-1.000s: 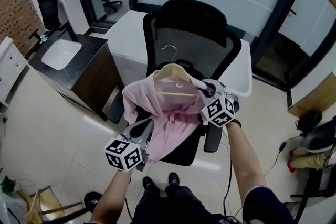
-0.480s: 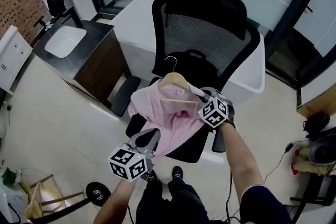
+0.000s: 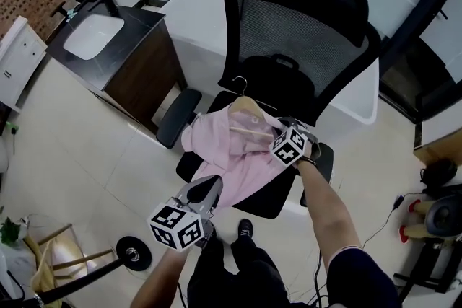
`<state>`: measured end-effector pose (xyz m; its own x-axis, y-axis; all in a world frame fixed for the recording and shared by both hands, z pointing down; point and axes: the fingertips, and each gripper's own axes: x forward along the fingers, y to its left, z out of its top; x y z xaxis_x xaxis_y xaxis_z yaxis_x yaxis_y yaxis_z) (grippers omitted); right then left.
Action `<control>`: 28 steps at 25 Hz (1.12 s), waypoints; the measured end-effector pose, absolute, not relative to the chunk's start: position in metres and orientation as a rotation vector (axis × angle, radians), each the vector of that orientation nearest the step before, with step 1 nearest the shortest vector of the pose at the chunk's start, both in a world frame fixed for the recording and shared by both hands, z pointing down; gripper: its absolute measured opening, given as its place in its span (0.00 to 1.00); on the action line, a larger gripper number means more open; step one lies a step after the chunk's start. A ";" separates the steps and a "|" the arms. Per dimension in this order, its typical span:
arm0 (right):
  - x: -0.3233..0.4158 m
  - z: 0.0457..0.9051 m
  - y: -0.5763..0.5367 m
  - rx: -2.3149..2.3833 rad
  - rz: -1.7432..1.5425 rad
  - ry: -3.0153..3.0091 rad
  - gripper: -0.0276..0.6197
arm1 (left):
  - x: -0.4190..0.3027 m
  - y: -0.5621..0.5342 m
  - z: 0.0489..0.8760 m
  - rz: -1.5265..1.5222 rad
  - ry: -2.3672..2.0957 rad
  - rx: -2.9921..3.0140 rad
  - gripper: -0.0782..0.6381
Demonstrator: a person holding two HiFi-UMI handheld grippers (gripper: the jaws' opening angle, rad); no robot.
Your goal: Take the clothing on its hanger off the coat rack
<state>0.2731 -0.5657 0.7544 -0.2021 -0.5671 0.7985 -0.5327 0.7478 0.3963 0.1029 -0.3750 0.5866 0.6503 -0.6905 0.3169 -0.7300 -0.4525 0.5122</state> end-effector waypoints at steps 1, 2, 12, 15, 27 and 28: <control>0.271 0.760 -0.565 0.841 -0.031 -1.847 0.18 | 0.102 -0.376 0.588 0.079 -1.100 2.238 0.13; 0.269 0.764 -0.564 0.838 -0.022 -1.843 0.18 | 0.101 -0.376 0.588 0.075 -1.101 2.236 0.13; 0.271 0.739 -0.569 0.949 0.045 -1.951 0.30 | 0.110 -0.382 0.589 0.058 -1.077 2.250 0.13; 0.272 0.718 -0.566 0.973 0.030 -1.996 0.30 | 0.115 -0.384 0.587 0.062 -1.070 2.260 0.13; 0.265 0.569 -0.499 1.227 0.081 -2.341 0.13 | 0.137 -0.397 0.546 0.090 -1.054 2.358 0.13; 0.266 0.558 -0.492 1.251 0.085 -2.364 0.11 | 0.140 -0.397 0.540 0.087 -1.048 2.371 0.13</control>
<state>0.2658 -0.4924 0.5576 -0.4796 -0.7680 0.4244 -0.7964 0.5841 0.1569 0.1398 -0.3970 0.5404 0.6951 -0.6674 0.2672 -0.7022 -0.5509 0.4509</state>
